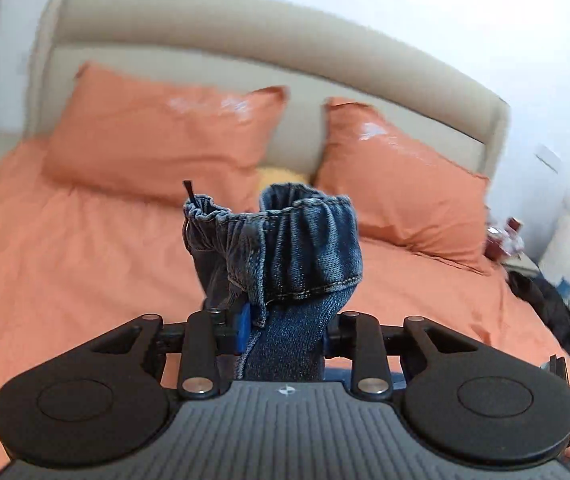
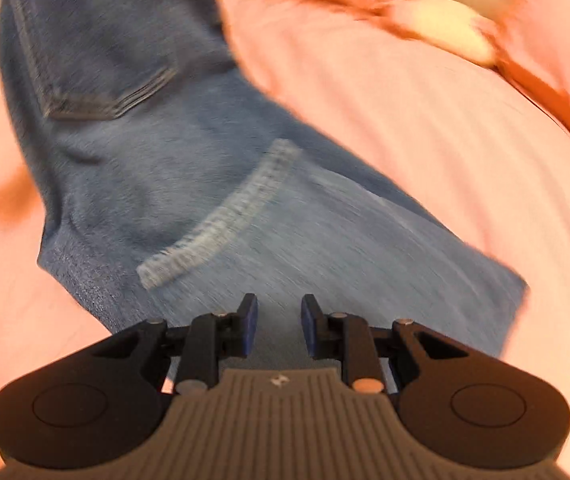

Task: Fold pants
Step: 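Fold the waistband over onto the folded hem with the left tool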

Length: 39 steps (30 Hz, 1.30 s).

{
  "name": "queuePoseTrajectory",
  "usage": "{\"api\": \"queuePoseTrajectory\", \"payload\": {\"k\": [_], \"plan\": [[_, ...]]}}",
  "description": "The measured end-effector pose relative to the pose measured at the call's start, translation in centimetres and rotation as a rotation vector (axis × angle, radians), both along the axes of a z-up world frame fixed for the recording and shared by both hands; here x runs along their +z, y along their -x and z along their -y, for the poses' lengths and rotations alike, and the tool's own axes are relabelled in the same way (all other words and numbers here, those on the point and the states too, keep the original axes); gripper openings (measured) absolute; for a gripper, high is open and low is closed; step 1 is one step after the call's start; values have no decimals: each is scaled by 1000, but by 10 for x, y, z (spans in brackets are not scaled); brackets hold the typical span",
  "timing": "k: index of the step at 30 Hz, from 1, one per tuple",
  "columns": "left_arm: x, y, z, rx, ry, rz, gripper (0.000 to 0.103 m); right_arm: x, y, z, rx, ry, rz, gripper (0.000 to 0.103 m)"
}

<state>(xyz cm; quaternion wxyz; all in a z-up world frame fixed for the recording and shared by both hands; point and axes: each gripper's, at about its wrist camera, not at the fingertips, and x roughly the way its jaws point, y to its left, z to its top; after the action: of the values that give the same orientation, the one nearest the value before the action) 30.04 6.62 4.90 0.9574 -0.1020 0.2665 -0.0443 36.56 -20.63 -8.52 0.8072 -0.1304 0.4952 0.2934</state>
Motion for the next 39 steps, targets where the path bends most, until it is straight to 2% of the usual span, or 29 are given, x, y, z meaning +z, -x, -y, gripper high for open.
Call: {"api": "queuePoseTrajectory", "payload": {"k": [5,9,13,17,22,24,28,30,31,33,36,37,39], "plan": [[15,-7,111,-108,-192,34,33,3,28,61,-114,-60,36,20],[-2,-20,188,-192,-265,4,31,-3,49,104,-184,-113,48,20],[-42,-25,251,-272,-348,-52,31,-9,66,138,-246,-159,43,20],[-98,-21,304,-383,-490,-108,31,-19,75,156,-267,-180,32,20],[-155,-10,337,-520,-594,-203,31,-32,80,159,-253,-178,8,20],[-172,-12,338,-570,-600,-269,32,-36,80,160,-240,-166,-4,20],[-188,-23,334,-652,-578,-373,37,-41,79,160,-239,-139,-22,21],[-189,-26,330,-681,-547,-389,50,-40,78,158,-247,-137,-28,23],[-187,-28,328,-692,-520,-399,53,-38,76,157,-248,-136,-28,25],[-182,-26,321,-722,-460,-400,74,-34,78,155,-246,-129,-16,29],[-165,-21,298,-766,-336,-410,78,-18,78,149,-237,-124,0,35],[-158,-19,288,-759,-314,-398,78,-11,79,147,-231,-123,7,36],[-146,-12,269,-737,-323,-372,78,2,77,141,-232,-127,16,41]]}}
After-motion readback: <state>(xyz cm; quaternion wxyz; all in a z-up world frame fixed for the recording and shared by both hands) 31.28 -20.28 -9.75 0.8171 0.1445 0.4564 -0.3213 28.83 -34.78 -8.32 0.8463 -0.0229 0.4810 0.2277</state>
